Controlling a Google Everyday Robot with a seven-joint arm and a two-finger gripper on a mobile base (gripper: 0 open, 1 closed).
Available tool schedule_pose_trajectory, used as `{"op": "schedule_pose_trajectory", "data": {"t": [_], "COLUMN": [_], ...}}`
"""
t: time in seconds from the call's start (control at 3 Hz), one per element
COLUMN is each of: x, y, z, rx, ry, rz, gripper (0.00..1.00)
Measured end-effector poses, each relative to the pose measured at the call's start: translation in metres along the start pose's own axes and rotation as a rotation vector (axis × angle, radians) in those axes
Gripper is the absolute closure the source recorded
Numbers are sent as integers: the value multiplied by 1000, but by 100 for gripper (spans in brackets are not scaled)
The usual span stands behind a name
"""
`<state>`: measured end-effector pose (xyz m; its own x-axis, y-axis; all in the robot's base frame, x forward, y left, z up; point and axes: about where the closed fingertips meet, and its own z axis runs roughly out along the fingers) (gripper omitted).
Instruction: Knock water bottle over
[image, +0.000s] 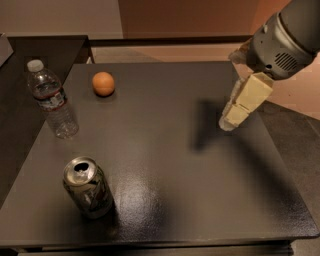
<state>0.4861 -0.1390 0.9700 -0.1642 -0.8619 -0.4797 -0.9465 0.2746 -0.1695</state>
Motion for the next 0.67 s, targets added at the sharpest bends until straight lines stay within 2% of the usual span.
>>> {"op": "schedule_pose_trajectory", "data": {"t": [0.33, 0.67], "x": [-39, -64], "y": [-6, -11], "z": [20, 30], "rx": [2, 11], "ry": [-121, -196], "rz": [-3, -6], "gripper": [0, 0]}}
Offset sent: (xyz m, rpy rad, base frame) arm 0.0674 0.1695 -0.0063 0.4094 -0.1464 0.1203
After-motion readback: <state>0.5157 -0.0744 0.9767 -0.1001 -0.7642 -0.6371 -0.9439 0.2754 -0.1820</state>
